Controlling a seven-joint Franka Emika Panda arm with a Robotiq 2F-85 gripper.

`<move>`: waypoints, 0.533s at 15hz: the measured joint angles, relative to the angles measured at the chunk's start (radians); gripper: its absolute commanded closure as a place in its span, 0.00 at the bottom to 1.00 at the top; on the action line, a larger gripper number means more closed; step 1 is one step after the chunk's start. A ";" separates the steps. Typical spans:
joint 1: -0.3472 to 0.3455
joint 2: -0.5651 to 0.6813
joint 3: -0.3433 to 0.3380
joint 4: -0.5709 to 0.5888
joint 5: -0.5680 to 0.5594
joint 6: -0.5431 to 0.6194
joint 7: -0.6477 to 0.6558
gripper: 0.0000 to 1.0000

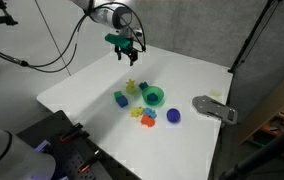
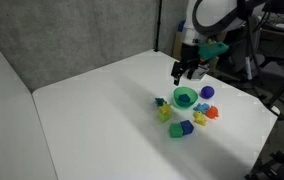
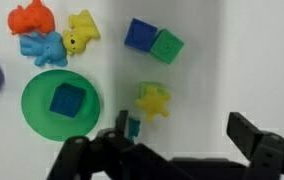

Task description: Pick up the yellow toy from the lime green block and put it in the green bowl

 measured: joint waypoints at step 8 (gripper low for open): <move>0.078 0.293 -0.020 0.231 -0.069 0.037 0.129 0.00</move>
